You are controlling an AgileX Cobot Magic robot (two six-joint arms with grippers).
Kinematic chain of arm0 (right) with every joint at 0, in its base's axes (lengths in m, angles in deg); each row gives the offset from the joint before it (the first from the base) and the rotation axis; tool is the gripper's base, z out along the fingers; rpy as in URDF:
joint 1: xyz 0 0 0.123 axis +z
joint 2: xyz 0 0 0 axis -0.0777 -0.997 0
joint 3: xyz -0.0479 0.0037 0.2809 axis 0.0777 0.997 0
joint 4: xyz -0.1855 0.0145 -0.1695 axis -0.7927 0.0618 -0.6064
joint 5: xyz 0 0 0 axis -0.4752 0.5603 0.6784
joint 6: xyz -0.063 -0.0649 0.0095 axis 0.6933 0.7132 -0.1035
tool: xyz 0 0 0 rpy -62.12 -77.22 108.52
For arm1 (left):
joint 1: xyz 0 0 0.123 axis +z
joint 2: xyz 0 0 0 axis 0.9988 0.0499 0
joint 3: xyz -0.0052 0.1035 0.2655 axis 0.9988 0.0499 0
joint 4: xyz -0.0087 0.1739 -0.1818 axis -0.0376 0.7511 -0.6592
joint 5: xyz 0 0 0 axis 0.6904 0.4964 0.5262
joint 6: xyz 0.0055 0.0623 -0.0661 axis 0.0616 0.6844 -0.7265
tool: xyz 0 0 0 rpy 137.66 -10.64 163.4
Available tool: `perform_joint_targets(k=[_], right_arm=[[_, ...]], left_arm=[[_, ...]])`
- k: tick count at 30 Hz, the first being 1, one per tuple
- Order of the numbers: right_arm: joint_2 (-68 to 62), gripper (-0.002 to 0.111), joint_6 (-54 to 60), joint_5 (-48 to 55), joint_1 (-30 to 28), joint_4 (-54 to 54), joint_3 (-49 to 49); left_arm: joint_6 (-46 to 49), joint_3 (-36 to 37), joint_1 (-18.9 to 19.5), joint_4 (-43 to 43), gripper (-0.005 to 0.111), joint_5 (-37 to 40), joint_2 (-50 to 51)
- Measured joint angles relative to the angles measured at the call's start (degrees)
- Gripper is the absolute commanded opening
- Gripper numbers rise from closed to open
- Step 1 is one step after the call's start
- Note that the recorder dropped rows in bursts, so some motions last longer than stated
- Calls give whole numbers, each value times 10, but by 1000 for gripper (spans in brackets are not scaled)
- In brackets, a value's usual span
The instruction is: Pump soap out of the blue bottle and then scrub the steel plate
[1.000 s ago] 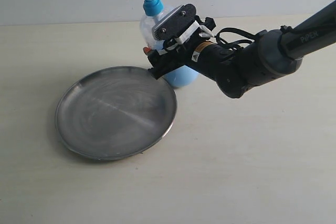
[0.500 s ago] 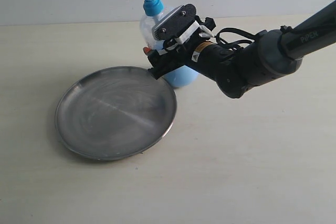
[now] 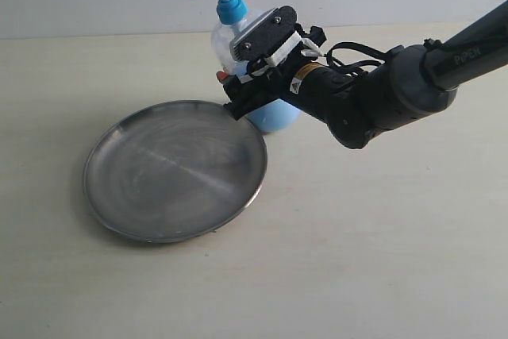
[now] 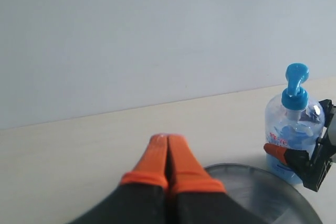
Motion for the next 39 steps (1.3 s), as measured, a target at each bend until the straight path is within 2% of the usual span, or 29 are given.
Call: perform_joint_targets(k=[9,14,26,31,39], right_arm=[[0,0,0,0,0,0,0],[0,0,-1,0,0,0,0],[0,0,-1,0,0,0,0],[0,0,-1,0,0,-1,0],[0,0,-1,0,0,-1,0]], left_arm=[[0,0,0,-83,0,14,79],[73,-9,0,-172,0,33,150],[289,-170,-3,-422,0,147,333],[324,-250,-40,-443,0,180,407],[325,-369,-122,-411,0,184,506]])
